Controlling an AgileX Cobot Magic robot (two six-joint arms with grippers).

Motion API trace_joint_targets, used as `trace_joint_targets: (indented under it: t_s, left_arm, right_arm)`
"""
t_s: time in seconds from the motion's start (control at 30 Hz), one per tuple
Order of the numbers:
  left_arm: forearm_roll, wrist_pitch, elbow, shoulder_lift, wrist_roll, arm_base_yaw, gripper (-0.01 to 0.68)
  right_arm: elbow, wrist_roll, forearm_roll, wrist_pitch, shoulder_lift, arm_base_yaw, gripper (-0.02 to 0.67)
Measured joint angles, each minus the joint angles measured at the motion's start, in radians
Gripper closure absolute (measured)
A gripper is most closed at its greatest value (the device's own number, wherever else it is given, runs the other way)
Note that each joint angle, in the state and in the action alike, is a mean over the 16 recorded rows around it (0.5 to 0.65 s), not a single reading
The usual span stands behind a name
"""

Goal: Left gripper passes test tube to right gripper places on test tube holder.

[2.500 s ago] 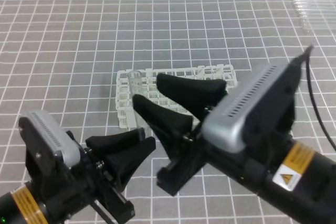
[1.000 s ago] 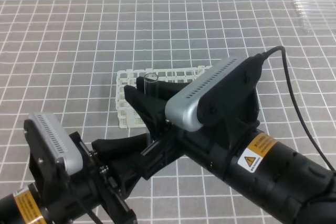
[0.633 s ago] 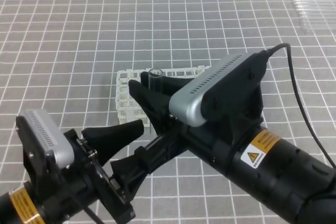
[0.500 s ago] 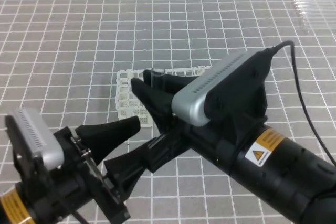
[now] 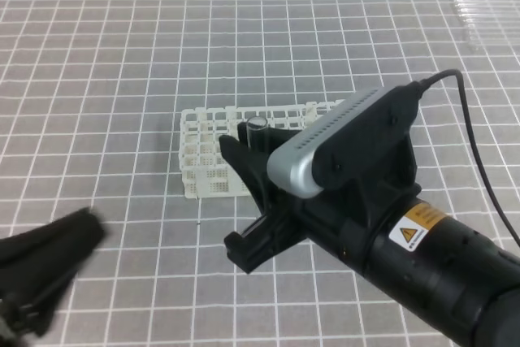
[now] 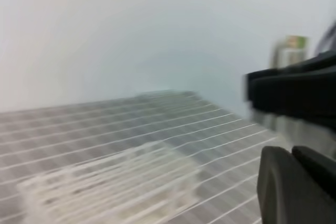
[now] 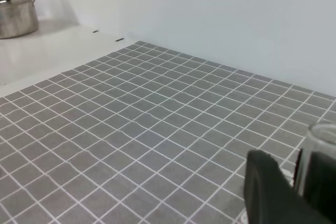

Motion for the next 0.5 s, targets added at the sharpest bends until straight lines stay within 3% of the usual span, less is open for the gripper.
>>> trace_joint_targets:
  t_s: [0.23,0.5]
  left_arm:
    - [0.011,0.231,0.074,-0.287,-0.105,0.000,0.673]
    - [-0.055,0.224,0.208,-0.429,-0.110,-0.001,0.673]
  right_arm:
    - [0.002,-0.003,0.002,0.009,0.000,0.000,0.564]
    - [0.002,-0.007,0.002,0.015,0.000,0.000,0.564]
